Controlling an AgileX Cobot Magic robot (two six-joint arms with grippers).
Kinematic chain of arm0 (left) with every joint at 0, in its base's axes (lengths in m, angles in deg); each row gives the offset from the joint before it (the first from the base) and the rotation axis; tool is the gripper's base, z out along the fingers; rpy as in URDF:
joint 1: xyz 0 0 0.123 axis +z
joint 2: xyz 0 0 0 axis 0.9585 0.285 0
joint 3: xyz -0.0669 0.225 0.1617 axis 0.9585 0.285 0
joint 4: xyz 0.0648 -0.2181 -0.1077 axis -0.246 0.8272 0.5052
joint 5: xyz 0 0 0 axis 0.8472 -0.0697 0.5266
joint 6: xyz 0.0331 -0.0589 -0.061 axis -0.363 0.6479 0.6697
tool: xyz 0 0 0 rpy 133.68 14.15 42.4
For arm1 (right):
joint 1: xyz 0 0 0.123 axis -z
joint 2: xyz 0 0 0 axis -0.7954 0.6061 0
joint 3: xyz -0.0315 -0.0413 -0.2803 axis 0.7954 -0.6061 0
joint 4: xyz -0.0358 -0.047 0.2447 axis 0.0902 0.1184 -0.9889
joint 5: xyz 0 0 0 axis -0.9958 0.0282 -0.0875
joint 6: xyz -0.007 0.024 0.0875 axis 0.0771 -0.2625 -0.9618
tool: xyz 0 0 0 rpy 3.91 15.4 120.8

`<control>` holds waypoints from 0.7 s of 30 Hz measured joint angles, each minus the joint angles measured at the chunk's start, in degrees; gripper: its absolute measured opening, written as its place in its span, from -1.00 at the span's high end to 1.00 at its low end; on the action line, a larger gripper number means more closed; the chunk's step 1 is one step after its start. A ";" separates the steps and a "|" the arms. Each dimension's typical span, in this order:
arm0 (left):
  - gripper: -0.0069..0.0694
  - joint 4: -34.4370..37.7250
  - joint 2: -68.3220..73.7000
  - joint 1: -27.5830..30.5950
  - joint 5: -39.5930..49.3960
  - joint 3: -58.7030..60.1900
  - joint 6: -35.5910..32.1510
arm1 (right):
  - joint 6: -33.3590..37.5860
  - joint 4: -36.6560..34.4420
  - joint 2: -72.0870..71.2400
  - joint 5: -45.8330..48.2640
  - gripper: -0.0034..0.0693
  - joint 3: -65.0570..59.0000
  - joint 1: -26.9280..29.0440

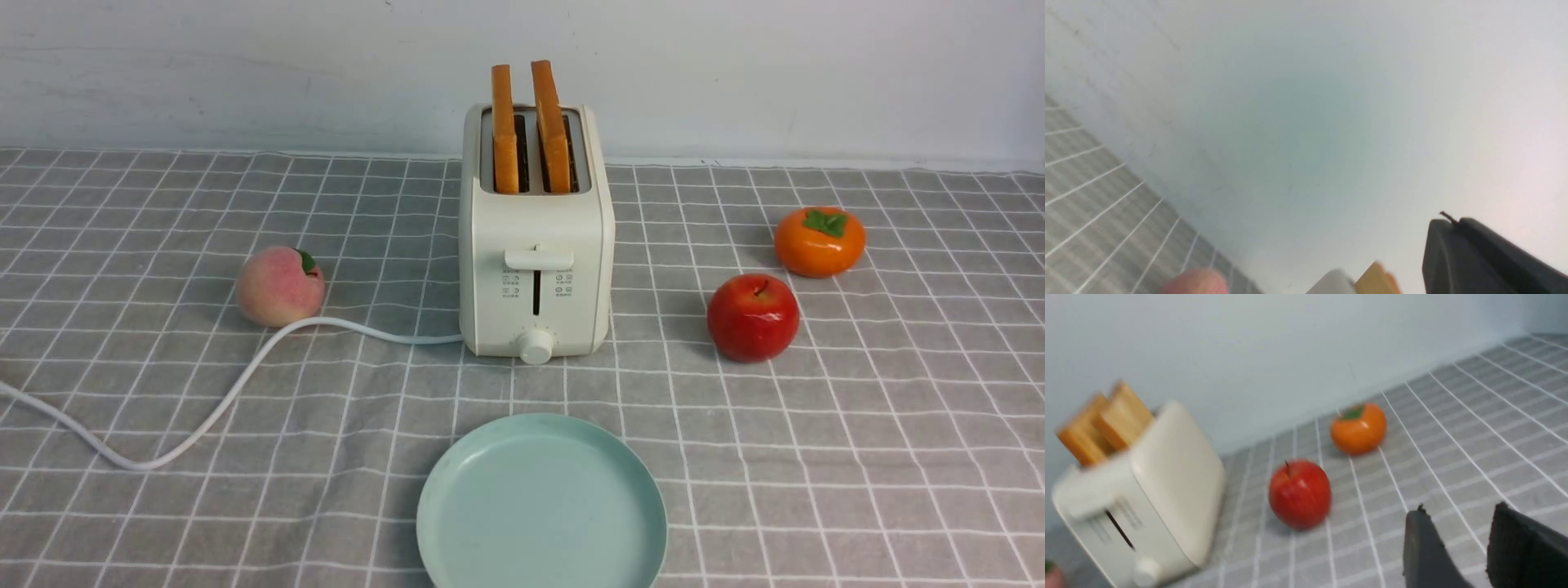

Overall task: Take toasted bread from bread machine on grey coffee table place on plate.
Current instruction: 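Reach for a toast slice standing in the toaster with the left gripper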

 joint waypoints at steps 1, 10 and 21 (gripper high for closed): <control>0.86 0.00 0.00 0.00 -0.38 0.00 0.18 | -0.06 -0.38 0.00 -0.46 0.25 0.00 0.00; 0.86 -9.86 0.72 0.00 25.64 -14.46 1.96 | -0.22 -6.33 0.00 -10.62 0.25 0.00 0.00; 0.86 -17.26 21.98 0.00 65.47 -36.06 -3.08 | -11.02 -6.50 0.06 5.90 0.33 6.60 -1.21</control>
